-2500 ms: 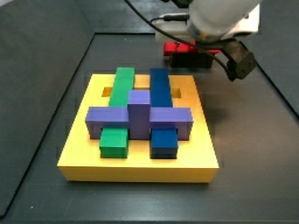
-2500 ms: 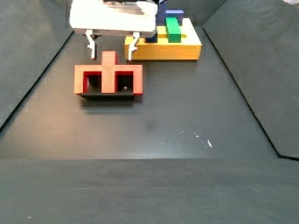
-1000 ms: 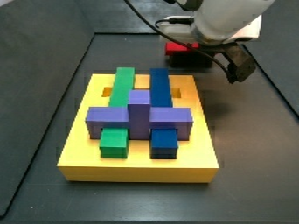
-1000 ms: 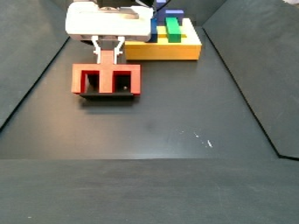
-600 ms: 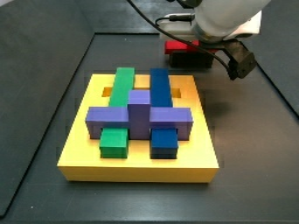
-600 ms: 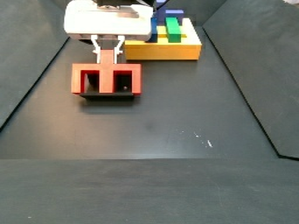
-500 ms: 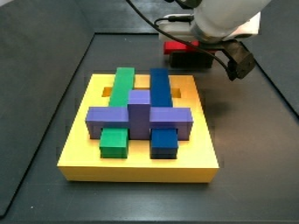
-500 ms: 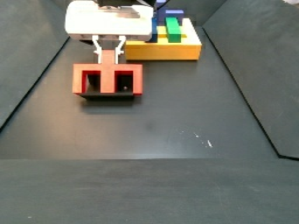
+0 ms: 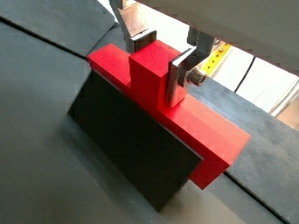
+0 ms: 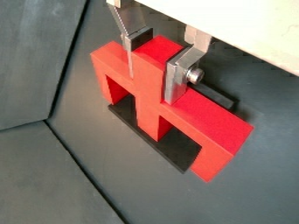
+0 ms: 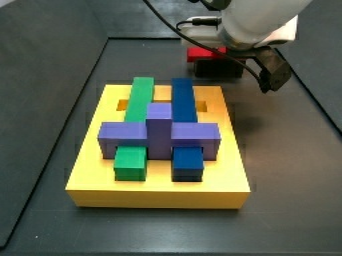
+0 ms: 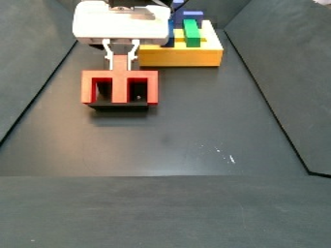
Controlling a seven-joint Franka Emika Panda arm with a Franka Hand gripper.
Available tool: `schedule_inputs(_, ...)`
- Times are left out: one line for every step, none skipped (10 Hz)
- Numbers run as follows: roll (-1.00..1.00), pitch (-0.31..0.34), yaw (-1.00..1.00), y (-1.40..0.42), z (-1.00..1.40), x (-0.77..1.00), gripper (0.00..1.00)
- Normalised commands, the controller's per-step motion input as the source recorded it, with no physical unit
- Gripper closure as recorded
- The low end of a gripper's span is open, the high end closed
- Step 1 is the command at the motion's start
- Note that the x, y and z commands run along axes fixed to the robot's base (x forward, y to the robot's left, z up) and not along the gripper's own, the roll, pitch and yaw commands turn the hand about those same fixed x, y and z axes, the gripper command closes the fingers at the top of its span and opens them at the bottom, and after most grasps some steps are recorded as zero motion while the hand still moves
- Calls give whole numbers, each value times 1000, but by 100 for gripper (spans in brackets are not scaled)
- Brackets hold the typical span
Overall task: Pick up the red object. Move up. Place the red object on the fixture. Regrasp the red object. Move to above the board. Insert the red object.
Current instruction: Regrasp the red object, then move to above the board.
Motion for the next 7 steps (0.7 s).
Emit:
schedule_inputs(0,0,0,0,0,0,100)
schedule_inputs(0,0,0,0,0,0,100)
schedule_inputs(0,0,0,0,0,0,100)
schedule_inputs(0,0,0,0,1400,0,100)
schedule_inputs(-9,54,43,19,1400,-28,100)
schedule_inputs(-56,44,38,19,1400,-52,100)
schedule_inputs(-41,-7,49,40,1400,-59,100)
